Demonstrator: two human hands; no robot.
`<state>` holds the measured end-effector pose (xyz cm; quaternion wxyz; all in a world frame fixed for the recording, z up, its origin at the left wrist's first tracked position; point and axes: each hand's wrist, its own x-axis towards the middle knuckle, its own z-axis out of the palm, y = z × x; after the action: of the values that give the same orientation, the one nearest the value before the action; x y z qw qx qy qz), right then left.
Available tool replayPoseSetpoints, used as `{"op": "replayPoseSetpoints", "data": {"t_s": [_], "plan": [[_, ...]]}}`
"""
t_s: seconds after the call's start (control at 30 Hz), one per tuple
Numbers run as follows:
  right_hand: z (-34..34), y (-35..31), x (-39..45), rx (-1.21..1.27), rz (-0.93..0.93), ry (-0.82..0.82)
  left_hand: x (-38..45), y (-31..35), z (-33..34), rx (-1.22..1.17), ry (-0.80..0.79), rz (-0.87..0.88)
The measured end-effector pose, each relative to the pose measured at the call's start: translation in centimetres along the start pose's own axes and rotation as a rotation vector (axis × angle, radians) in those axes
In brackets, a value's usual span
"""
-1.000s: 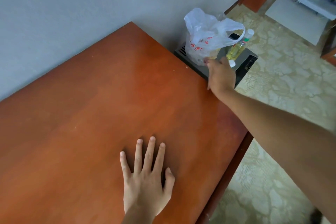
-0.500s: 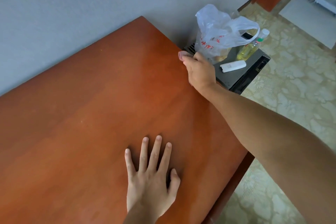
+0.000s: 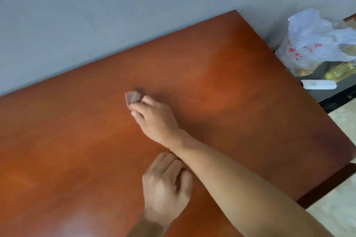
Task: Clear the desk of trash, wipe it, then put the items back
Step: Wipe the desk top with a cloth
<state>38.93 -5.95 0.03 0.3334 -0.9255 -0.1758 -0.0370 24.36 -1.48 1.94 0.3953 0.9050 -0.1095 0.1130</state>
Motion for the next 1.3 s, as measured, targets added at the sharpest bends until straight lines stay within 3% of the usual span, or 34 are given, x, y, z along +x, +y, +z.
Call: {"op": "replayPoseSetpoints", "data": {"t_s": [0.13, 0.23, 0.33, 0.4, 0.47, 0.57, 0.73, 0.9, 1.0, 1.07, 1.17, 1.3], "plan": [[0.9, -1.9, -2.3, 0.014, -0.295, -0.195, -0.8, -4.3, -6.3, 0.179, 0.159, -0.079], [-3.7, 4.2, -0.9, -0.183, -0.259, -0.196, 0.5, -9.4, -8.5, 0.4, 0.054, -0.205], [-11.8, 14.8, -0.4, -0.482, 0.101, 0.153, 2.2, -12.8, -8.7, 0.609, -0.163, -0.292], [-16.8, 20.1, -2.0, -0.55, 0.391, 0.254, 2.5, -13.3, -8.4, 0.683, -0.254, -0.309], [-18.2, 21.2, -2.8, -0.553, 0.549, 0.273, 2.6, -13.3, -8.1, 0.728, -0.287, -0.321], [-14.3, 18.0, 0.4, -0.517, 0.629, 0.321, 2.5, -13.2, -8.2, 0.742, -0.306, -0.318], [-2.7, 5.6, 9.7, -0.362, 0.259, 0.167, 2.4, -13.3, -8.4, 0.693, -0.257, -0.286], [7.5, -8.5, 8.8, -0.236, -0.24, -0.153, 2.2, -13.1, -8.9, 0.46, -0.02, -0.358], [6.9, -8.4, 8.3, -0.112, -0.368, -0.34, 2.2, -12.8, -8.9, 0.391, 0.073, -0.413], [4.6, -5.5, 8.1, -0.194, -0.447, -0.294, 2.4, -13.0, -8.7, 0.461, 0.023, -0.389], [-1.1, 3.3, 9.0, -0.316, -0.245, -0.077, 2.6, -13.1, -8.2, 0.552, -0.026, -0.382], [-12.0, 15.4, 11.1, -0.445, 0.369, 0.105, 2.8, -13.2, -7.5, 0.606, 0.019, -0.318]]}}
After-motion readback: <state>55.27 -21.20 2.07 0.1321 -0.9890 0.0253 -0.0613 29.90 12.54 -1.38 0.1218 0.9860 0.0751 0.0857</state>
